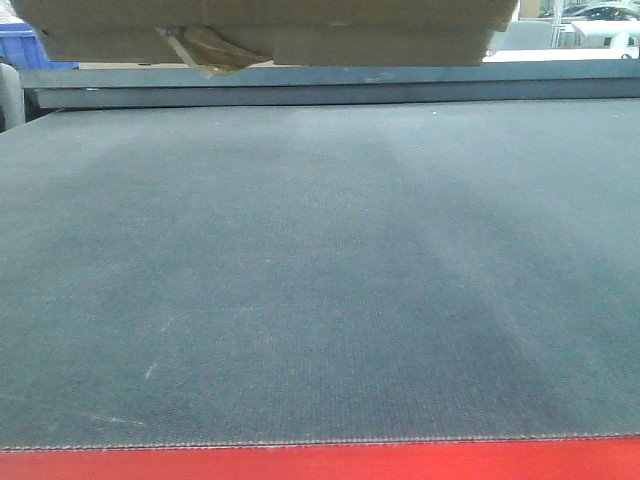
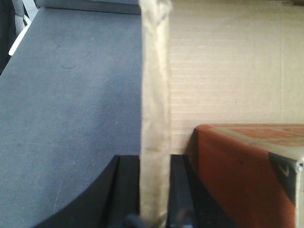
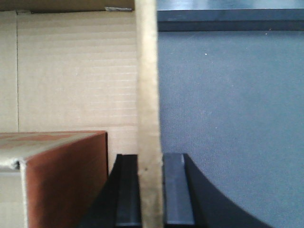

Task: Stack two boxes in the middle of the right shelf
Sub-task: 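Hold the boxes with both grippers while driving to the steel shelf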

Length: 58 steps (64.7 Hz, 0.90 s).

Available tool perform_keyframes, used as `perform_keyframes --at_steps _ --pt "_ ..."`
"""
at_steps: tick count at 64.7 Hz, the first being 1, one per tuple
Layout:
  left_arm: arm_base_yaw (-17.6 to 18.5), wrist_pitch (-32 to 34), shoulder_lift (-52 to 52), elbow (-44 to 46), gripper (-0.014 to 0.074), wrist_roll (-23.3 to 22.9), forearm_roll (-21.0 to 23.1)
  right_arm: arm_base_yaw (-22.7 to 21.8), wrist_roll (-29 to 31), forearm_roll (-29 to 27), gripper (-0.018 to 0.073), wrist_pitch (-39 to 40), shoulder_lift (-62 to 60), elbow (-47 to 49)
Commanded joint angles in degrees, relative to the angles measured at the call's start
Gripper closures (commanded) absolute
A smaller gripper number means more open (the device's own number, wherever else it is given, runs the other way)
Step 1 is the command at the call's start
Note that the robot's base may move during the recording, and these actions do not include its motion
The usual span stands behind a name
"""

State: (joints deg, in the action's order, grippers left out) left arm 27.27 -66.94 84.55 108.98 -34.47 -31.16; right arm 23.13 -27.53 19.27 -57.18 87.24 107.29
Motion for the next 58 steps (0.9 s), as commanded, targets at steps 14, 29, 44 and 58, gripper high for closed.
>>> perform_keyframes --at_steps 14,29,44,58 --pt "0.0 0.4 -1.0 0.8 0.0708 -0.4 -3.1 -0.4 0.2 4.1 0.0711 2.3 -1.2 0.7" --pt "0.0 0.4 -1.0 0.8 0.0708 -0.4 -3.3 -0.4 0.2 4.1 0.0711 2.5 -1.2 0.7" --pt "0.0 0.4 -1.0 0.8 0.0708 -0.4 -3.3 -0.4 0.2 4.1 0.0711 2.6 -1.2 0.7" --pt "0.0 0.4 -0.9 0.8 0.0708 -0.4 -3.3 -0.4 0.2 4.1 0.0711 2.6 -1.2 0.7"
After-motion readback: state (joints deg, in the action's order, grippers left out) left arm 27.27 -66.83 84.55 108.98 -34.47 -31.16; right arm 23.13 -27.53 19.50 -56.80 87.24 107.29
